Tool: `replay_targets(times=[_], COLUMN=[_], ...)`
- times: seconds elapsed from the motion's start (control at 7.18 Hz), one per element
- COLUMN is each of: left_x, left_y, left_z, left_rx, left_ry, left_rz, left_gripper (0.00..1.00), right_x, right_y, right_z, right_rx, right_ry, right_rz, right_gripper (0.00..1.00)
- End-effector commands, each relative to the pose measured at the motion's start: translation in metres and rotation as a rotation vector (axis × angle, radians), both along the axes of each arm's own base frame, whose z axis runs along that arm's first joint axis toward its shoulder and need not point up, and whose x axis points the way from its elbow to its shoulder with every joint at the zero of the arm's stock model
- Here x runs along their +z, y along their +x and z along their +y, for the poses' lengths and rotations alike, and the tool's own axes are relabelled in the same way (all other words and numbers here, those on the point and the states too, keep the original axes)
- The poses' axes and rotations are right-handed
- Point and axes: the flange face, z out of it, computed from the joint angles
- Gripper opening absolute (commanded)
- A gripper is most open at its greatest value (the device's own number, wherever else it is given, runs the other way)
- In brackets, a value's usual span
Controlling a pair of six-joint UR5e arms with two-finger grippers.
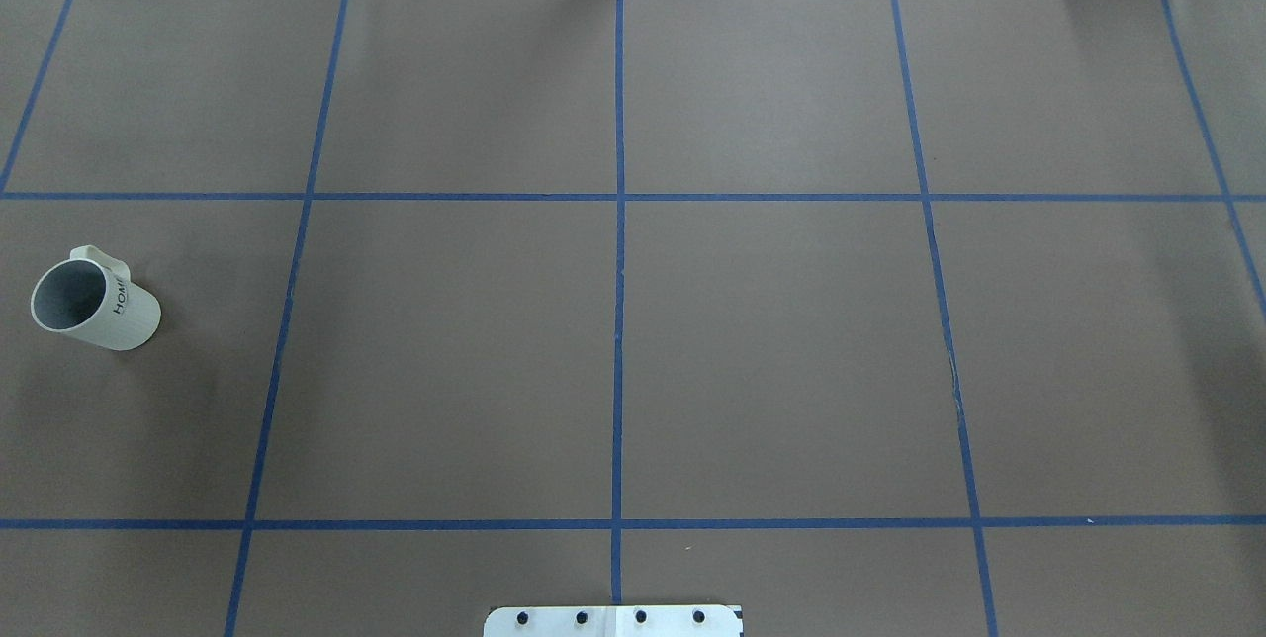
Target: Left arm hands cup to right arm to dump lemon
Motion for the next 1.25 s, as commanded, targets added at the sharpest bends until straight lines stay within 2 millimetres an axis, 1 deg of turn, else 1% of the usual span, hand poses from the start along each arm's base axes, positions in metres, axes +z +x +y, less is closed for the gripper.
replay_targets(times=[0.0, 0.28, 1.11], left_x=[0.002, 0.0021, 0.0028], left_y=[-0.0009, -0.0009, -0.0009], left_z=[0.0013, 0.0014, 0.0014], left_rx=[-0.029, -0.029, -0.027], left_ry=[-0.026, -0.026, -0.026], left_rz=[-0.001, -0.001, -0.001], left_gripper=[1.0, 1.0, 1.0], right_x=[0.0078, 0.0086, 0.011], right_y=[0.0002, 0.0002, 0.0003], right_z=[0.0038, 0.0039, 0.0042], right_rx=[0.011, 0.053, 0.055], right_ry=[-0.027, -0.073, -0.08], right_rz=[0.004, -0.002, -0.001], right_gripper=[1.0, 1.0, 1.0])
